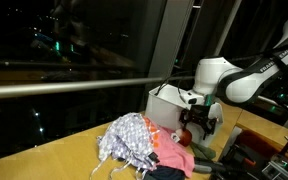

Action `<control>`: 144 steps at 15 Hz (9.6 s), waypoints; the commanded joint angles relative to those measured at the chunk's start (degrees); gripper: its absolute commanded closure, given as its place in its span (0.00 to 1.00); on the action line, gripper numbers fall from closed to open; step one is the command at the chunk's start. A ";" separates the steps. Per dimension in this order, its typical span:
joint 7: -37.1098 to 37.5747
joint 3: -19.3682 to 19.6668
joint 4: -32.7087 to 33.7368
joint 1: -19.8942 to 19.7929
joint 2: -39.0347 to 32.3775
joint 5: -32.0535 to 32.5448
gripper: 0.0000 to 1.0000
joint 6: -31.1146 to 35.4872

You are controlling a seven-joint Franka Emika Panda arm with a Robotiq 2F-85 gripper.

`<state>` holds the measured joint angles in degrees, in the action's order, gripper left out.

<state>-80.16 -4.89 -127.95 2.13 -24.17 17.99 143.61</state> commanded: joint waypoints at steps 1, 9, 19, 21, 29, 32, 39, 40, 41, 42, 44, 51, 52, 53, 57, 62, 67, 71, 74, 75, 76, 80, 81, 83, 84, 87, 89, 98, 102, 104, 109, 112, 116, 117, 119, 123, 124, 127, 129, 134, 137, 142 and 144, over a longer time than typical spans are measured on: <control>0.95 -0.81 0.30 -1.24 -0.70 -1.48 0.05 2.40; 1.09 -2.02 1.16 -3.29 -2.01 -7.58 0.70 4.53; 1.70 -3.94 -1.46 -5.10 2.69 -13.30 0.99 4.03; 2.01 -5.89 -2.79 -4.95 6.45 -16.11 0.99 2.94; 1.48 -3.70 5.60 -4.74 19.29 -24.35 0.99 -0.73; 1.07 1.26 11.85 -5.96 19.95 -23.04 0.99 -0.53; -0.85 7.87 20.57 -10.46 14.91 -24.74 0.66 -3.02; -0.51 7.84 20.37 -10.66 14.54 -24.92 0.60 -3.31; -0.14 7.68 20.21 -10.81 14.07 -24.96 0.53 -3.31; 0.26 7.46 20.07 -10.85 13.71 -25.08 0.45 -3.59; 1.28 6.96 19.85 -10.67 13.15 -25.21 0.32 -4.22; 3.97 1.74 13.68 -7.56 13.40 -30.31 0.00 -4.90; 4.42 0.95 13.06 -6.87 13.15 -30.92 0.00 -4.81; 4.95 0.21 12.47 -6.12 12.88 -31.34 0.00 -4.74; 7.93 -2.78 11.63 -2.83 10.27 -31.78 0.00 -4.32; 12.27 -5.93 16.26 0.43 3.04 -30.29 0.00 -4.49; 15.93 -7.48 24.85 2.57 -6.85 -28.22 0.00 -5.37; 18.69 -7.87 33.66 3.70 -15.33 -25.85 0.00 -6.72; 20.93 -8.38 40.30 4.33 -21.56 -24.46 0.00 -7.96; 21.79 -8.60 42.00 4.47 -23.30 -24.30 0.00 -8.77; 22.80 -8.84 43.33 4.73 -25.13 -24.31 0.00 -9.42; 24.63 -10.18 45.65 5.60 -30.23 -23.80 0.00 -10.41; 24.94 -10.29 45.71 5.58 -31.14 -23.56 0.00 -10.45; 25.68 -10.24 45.49 5.42 -32.18 -22.92 0.08 -10.17; 25.88 -10.25 45.31 5.12 -32.23 -22.58 0.26 -10.12; 25.75 -10.34 43.79 4.08 -30.89 -22.51 0.48 -9.53; 25.58 -10.65 42.13 3.22 -29.03 -22.90 0.62 -9.39; 23.56 -13.45 27.01 -5.47 -9.55 -27.77 0.94 -9.07; 20.81 -13.47 22.36 -8.76 0.82 -32.59 0.94 -9.37; 19.79 -12.22 22.12 -9.51 5.29 -34.37 0.94 -9.99; 19.24 -7.23 25.05 -10.09 14.19 -36.19 0.94 -10.53; 19.97 -3.14 28.25 -9.71 18.34 -35.70 0.94 -10.88; 20.29 2.47 34.87 -10.06 21.72 -35.03 0.94 -13.97; 20.10 4.01 37.05 -10.39 22.06 -35.22 0.94 -15.79; 19.07 7.39 41.86 -11.44 22.00 -35.95 0.94 -20.74; 18.55 11.76 44.38 -12.83 21.29 -37.25 0.94 -25.53; 18.49 12.27 43.88 -13.02 21.33 -37.78 0.94 -26.13; 19.32 12.45 41.86 -12.61 21.60 -38.01 0.94 -26.41; 19.71 11.82 40.87 -12.01 21.69 -37.87 0.94 -26.28; 20.26 10.37 38.97 -10.21 21.47 -37.65 0.94 -26.00; 20.08 9.97 36.43 -9.70 21.17 -38.07 0.94 -25.47; 19.51 10.27 33.75 -10.04 19.78 -38.54 0.94 -25.40; 19.22 10.43 33.08 -10.46 19.02 -38.68 0.94 -25.18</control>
<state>-60.04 5.45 -94.78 -7.53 -4.66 -18.68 118.15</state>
